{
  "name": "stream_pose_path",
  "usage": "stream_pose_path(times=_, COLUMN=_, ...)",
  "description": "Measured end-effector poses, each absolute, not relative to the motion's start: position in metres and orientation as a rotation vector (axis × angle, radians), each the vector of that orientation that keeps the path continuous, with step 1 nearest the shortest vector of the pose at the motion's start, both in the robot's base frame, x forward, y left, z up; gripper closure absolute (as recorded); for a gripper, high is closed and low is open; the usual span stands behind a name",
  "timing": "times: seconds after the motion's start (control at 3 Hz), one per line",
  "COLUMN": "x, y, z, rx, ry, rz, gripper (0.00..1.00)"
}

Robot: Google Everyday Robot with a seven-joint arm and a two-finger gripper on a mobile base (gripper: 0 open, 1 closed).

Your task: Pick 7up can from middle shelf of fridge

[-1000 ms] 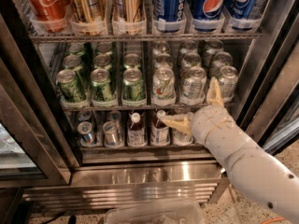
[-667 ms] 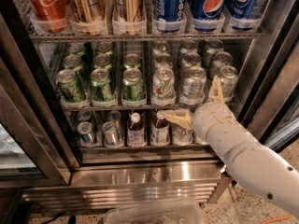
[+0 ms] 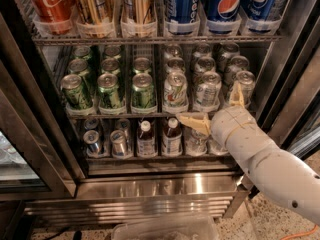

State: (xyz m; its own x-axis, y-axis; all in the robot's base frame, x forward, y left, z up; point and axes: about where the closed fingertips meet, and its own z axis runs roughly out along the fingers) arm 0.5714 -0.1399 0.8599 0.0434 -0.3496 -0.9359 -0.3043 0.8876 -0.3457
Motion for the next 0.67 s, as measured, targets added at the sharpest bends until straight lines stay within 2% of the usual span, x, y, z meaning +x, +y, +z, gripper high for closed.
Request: stream_pose_path(times=0.67, x=0.5779, y=-0.1537, z=0.8532, rx=-0.476, ry=1.569, rz=-0.043, gripper=0.11)
